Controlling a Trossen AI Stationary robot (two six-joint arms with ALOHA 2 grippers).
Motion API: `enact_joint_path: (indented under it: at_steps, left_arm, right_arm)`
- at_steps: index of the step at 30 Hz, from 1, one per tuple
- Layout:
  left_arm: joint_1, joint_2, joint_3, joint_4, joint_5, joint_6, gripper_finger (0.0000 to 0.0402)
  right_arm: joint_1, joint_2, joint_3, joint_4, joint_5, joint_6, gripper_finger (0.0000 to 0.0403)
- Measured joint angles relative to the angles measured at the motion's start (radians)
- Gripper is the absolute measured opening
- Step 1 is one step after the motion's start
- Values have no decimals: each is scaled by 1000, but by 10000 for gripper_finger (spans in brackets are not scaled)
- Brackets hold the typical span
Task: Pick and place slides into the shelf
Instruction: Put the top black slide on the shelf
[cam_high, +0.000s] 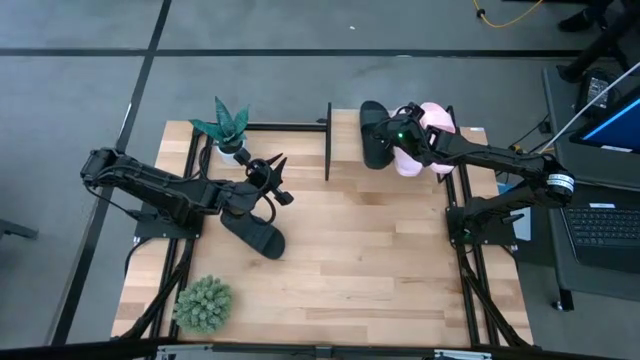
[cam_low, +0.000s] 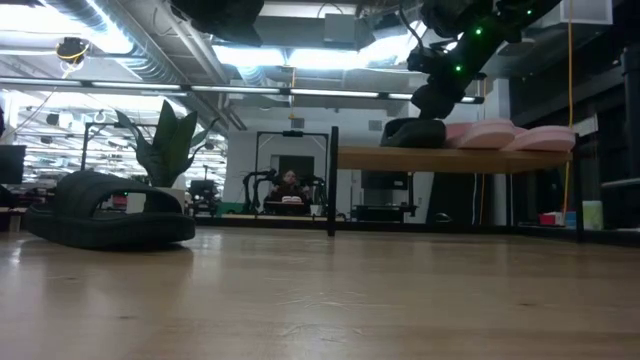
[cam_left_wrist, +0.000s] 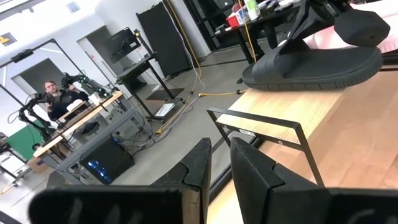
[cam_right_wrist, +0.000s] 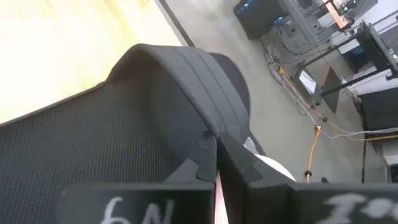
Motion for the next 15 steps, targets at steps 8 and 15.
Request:
enact_joint_path:
  at_steps: [8, 15]
  left_arm:
    - [0, 0, 0, 0, 0, -1, 53]
    - [0, 0, 0, 0, 0, -1, 53]
  right_arm:
    - [0, -1, 0, -26, 0, 12, 6]
    - [0, -1, 0, -29, 0, -16, 6]
